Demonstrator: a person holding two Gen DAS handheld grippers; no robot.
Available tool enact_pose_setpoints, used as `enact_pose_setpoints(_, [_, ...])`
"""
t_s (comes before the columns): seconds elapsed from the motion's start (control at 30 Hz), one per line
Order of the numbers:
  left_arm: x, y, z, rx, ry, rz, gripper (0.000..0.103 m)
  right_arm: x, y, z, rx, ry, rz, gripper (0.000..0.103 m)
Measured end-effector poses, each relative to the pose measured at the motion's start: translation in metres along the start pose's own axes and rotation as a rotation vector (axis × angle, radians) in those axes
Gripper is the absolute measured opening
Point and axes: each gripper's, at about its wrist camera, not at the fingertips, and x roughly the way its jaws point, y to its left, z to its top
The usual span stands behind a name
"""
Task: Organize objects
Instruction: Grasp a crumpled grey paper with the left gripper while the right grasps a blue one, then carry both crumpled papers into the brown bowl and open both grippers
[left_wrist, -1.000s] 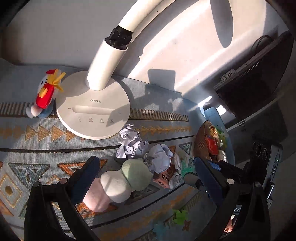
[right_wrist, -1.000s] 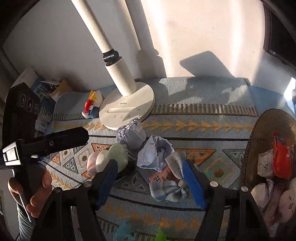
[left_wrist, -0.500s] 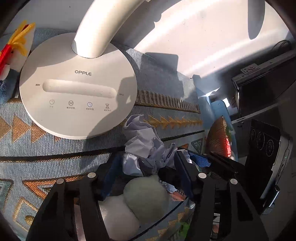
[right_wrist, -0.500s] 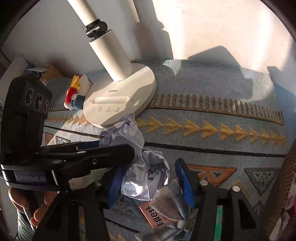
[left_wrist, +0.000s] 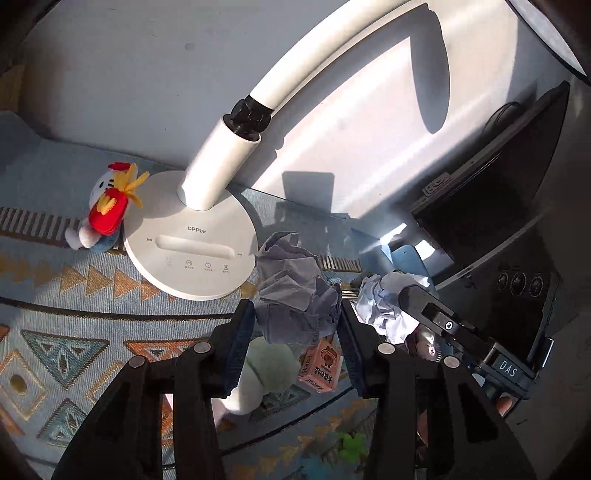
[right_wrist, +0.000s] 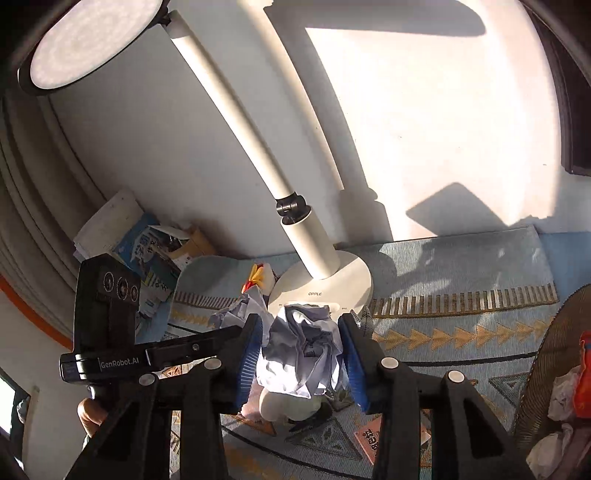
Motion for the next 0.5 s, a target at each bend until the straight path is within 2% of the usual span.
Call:
enact_pose_setpoints(0.03, [-0.011, -0.001, -0.007, 0.01, -0.009, 0.005, 0.042, -0.005, 0.002, 0.0, 0.014, -0.017, 0.02, 0.042])
enact_pose_setpoints(0.13, [-0.041, -0.003, -0.031, 0.04, -0.03, 0.052, 0.042, -0.013, 0.011, -0.006, 0.035, 0.014, -0.004, 0.042])
enact_pose_setpoints(0.27, [-0.063, 0.002, -0.069, 0.055, 0.009, 0.071, 0.042, -0.029, 0.033, -0.041, -0.02, 0.079, -0.004, 0.042])
enact_pose_setpoints(0.4, [-0.062, 0.009, -0.11, 0.096, 0.07, 0.116, 0.042, -0.021, 0.036, -0.096, -0.053, 0.153, -0.08, 0.042])
enact_pose_setpoints(0.43, [-0.057, 0.011, -0.117, 0.101, 0.078, 0.137, 0.042, -0.013, 0.031, -0.106, -0.032, 0.175, -0.104, 0.042])
enact_pose_setpoints(0.5, [-0.048, 0.015, -0.13, 0.114, 0.089, 0.163, 0.042, 0.003, 0.01, -0.12, 0.063, 0.226, -0.078, 0.042])
